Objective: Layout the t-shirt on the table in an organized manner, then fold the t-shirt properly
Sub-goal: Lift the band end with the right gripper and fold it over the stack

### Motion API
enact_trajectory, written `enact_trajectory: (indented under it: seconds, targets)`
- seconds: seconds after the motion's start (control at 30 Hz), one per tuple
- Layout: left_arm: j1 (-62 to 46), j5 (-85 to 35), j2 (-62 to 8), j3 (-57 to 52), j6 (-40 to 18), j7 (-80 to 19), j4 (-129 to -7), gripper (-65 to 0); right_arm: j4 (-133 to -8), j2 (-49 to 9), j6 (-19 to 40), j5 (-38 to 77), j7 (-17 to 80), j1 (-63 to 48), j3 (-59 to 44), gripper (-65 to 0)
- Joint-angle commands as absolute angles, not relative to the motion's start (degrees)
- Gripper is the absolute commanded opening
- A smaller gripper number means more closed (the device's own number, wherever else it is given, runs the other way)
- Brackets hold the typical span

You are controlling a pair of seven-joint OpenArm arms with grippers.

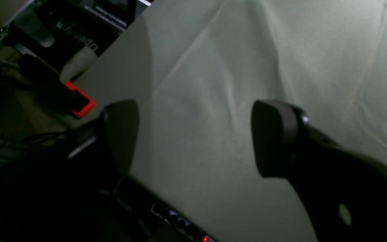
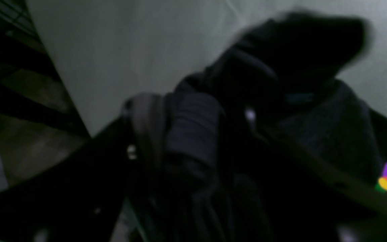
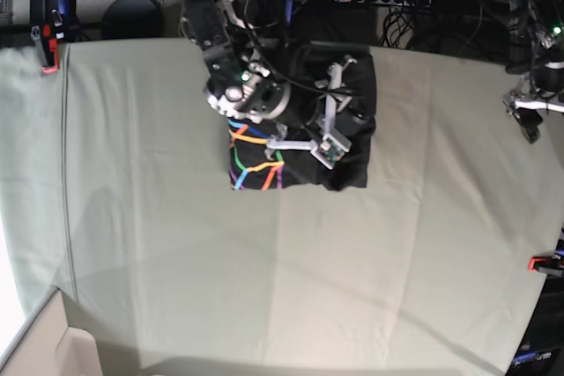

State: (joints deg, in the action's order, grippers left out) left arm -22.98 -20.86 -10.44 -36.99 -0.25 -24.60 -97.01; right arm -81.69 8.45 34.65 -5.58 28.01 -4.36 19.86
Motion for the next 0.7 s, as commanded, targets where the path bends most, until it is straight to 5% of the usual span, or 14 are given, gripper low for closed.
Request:
enact_trajectory:
  seconds: [0.0,0.37,0.6,0.67]
  targets:
    - [-22.9,-20.79,-11.12,-37.32,-0.4,-23.08,-97.71,-14.3,-82.68,9.0,34.95,-4.7,26.59,-3.65,19.91,-29.1]
    - [-22.64,-20.79,-11.12,-37.23,-0.4,-23.08,-97.54,-14.2,-100.18,9.0,34.95,-4.7,26.95,-8.48,10.51,-28.1]
    - [-21.14,-20.79,-11.12,-35.03,-0.4,-23.08,-96.66,-14.2,-100.97,9.0,34.95,-4.7,26.86,-15.69,5.85,-63.9]
    - [-20.18,-20.53,-11.12,-35.03,-0.4,-23.08,-95.78,-14.2,-98.77,9.0,34.95,-4.7,26.59,-16.75,5.93,-65.0]
